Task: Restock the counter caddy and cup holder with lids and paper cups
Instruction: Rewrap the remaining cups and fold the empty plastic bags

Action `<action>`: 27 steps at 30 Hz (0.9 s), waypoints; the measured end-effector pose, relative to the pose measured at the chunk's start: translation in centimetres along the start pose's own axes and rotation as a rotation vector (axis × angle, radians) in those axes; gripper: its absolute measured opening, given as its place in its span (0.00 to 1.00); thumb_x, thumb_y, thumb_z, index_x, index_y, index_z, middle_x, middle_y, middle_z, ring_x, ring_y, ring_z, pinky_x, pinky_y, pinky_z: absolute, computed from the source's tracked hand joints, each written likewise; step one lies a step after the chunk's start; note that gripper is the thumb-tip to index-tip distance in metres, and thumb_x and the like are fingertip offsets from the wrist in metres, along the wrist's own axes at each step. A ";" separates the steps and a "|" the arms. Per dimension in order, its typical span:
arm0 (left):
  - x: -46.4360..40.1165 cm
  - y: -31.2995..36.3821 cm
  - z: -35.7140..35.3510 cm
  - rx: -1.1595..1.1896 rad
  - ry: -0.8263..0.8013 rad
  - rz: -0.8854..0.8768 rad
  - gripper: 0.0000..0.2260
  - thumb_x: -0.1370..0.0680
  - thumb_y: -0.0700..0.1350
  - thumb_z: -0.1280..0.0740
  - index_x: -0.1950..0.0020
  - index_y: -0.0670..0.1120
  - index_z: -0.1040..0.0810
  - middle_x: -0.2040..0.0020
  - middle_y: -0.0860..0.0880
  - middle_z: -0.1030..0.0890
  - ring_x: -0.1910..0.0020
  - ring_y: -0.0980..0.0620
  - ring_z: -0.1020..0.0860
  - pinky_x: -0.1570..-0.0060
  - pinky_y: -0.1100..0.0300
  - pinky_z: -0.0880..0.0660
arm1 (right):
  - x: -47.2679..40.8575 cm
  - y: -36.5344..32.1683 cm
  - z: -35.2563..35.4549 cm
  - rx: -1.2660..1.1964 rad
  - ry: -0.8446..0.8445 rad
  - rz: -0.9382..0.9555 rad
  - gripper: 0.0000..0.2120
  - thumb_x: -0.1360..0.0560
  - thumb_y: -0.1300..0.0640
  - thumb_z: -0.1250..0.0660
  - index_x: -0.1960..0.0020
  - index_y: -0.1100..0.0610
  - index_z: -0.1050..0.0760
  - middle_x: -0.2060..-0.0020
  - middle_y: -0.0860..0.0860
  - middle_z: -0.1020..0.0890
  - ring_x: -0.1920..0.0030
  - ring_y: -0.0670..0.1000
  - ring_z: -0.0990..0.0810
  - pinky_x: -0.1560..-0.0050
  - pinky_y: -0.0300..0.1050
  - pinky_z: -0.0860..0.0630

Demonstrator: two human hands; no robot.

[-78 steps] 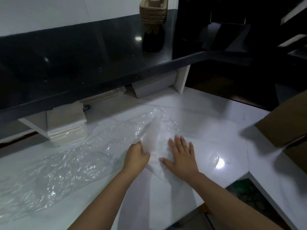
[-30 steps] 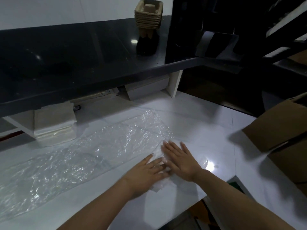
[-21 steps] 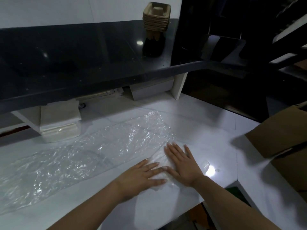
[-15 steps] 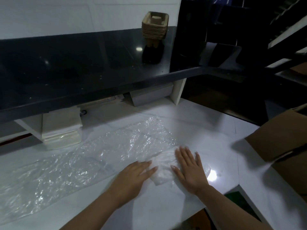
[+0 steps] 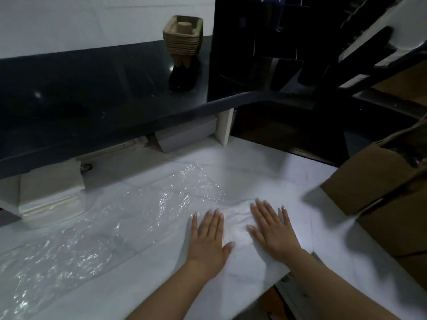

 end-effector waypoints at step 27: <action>6.9 -15.6 1.3 0.110 -0.006 0.743 0.35 0.33 0.69 0.73 0.27 0.61 0.70 0.26 0.51 0.70 0.23 0.48 0.65 0.29 0.39 0.63 | -12.5 -8.5 5.1 -0.210 -0.083 -0.139 0.33 0.29 0.30 0.38 0.37 0.55 0.29 0.40 0.53 0.24 0.39 0.56 0.27 0.41 0.49 0.32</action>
Point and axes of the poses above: each hand's wrist, its own x-axis away from the middle knuckle, its own z-axis out of the back of the hand, y = z × x, the point moved 6 cm from there along -x, towards the middle knuckle
